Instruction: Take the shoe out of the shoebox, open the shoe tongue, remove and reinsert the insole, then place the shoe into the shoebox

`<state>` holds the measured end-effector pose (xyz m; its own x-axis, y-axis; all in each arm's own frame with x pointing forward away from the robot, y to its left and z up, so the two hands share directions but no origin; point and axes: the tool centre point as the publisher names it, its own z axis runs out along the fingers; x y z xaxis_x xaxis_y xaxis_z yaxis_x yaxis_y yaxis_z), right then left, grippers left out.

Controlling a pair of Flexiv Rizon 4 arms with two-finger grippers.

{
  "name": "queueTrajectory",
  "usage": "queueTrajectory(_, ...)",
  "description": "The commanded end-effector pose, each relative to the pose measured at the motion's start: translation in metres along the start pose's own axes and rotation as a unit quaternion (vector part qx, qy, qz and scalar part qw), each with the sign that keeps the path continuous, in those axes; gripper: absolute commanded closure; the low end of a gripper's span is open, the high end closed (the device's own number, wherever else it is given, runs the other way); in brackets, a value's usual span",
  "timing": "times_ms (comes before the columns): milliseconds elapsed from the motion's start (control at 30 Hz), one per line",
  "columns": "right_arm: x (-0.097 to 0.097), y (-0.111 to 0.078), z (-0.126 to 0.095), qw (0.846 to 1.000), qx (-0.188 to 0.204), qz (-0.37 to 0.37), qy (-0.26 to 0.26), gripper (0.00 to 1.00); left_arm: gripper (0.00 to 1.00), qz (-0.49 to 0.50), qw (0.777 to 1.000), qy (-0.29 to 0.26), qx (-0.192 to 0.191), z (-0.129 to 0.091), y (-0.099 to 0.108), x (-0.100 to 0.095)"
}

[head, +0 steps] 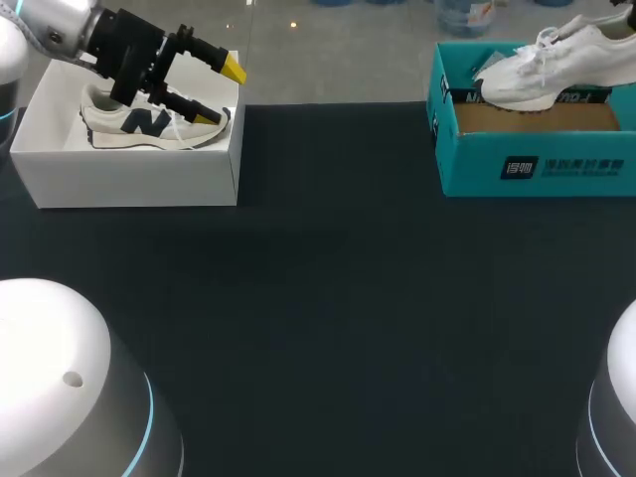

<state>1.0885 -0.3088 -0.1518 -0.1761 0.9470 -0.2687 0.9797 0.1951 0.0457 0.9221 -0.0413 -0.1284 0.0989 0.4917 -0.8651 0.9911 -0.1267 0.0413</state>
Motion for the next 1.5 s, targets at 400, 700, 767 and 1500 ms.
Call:
queueTrajectory(400, 0.003, -0.015, 0.016, 0.985, -0.016, 0.174, -0.012, 1.0, 0.0, 0.0, 1.0, 0.001, -0.001, 0.0, -0.001, 0.0)
queueTrajectory(700, -0.004, -0.026, 0.025, 0.988, -0.001, 0.156, -0.012, 1.0, 0.0, 0.0, 1.0, 0.001, -0.001, 0.0, -0.001, 0.0)
queueTrajectory(767, -0.005, -0.026, 0.026, 0.986, 0.008, 0.164, -0.015, 1.0, 0.0, 0.0, 1.0, 0.001, -0.001, 0.0, -0.001, 0.0)
queueTrajectory(1500, -0.018, -0.016, 0.056, 0.989, -0.022, 0.145, -0.017, 1.0, 0.0, 0.0, 1.0, 0.001, -0.001, 0.0, -0.001, 0.0)
